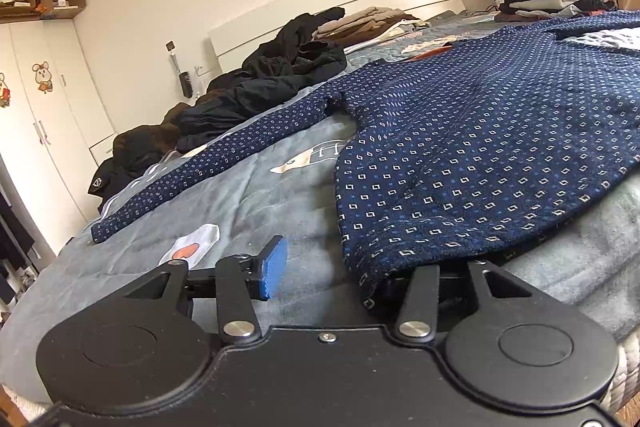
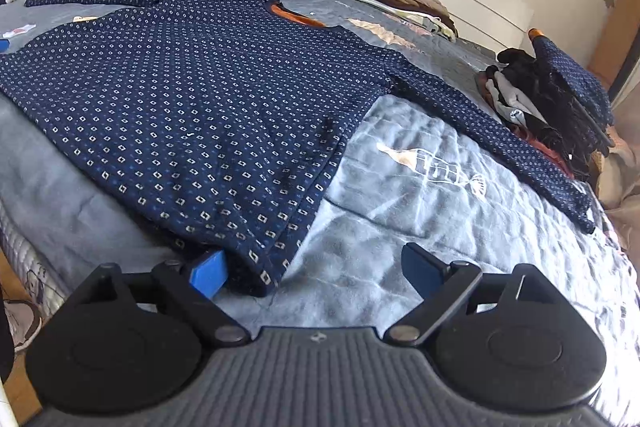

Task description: Fold clothes

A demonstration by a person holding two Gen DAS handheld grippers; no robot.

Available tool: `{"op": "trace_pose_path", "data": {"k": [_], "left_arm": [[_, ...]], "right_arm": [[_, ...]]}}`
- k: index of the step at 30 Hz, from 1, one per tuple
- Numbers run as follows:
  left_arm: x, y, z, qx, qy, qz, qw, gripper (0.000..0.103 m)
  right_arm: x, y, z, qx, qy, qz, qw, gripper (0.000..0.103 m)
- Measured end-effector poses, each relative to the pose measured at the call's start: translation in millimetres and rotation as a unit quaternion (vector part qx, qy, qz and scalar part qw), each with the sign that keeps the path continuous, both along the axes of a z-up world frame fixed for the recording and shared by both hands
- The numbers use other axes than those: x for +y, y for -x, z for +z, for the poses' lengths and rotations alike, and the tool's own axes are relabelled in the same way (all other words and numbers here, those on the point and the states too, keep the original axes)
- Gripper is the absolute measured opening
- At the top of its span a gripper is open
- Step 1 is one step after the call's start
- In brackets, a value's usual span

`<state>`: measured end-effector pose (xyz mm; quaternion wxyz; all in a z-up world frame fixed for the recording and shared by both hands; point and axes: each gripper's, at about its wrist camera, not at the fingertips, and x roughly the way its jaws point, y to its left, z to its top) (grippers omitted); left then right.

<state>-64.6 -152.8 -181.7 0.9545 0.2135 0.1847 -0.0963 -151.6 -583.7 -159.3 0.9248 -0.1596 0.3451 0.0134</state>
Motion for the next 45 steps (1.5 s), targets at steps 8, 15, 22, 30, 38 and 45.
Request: {"op": "trace_pose_path", "data": {"k": [8, 15, 22, 30, 38, 45], "left_arm": [[1, -2, 0, 0.001, 0.007, 0.007, 0.9999, 0.052], [-3, 1, 11, 0.027, 0.029, -0.033, 0.9987, 0.005], [-2, 28, 31, 0.038, 0.043, -0.087, 0.9945, 0.004], [1, 25, 18, 0.053, 0.026, -0.068, 0.9959, 0.014], [-3, 26, 10, 0.015, 0.028, -0.037, 0.9988, 0.034], [27, 23, 27, 0.009, 0.063, 0.009, 0.9980, 0.048]], "right_arm": [[16, -12, -9, 0.011, -0.005, 0.055, 0.998, 0.020], [6, -3, 3, 0.008, -0.025, 0.034, 0.999, 0.006], [2, 22, 27, -0.018, -0.035, 0.024, 0.999, 0.005], [-6, 26, 23, 0.008, -0.038, 0.010, 0.999, 0.005], [0, 11, 0, 0.014, -0.047, -0.001, 0.999, 0.013], [-10, 8, -1, 0.014, -0.046, -0.021, 0.999, 0.014]]}}
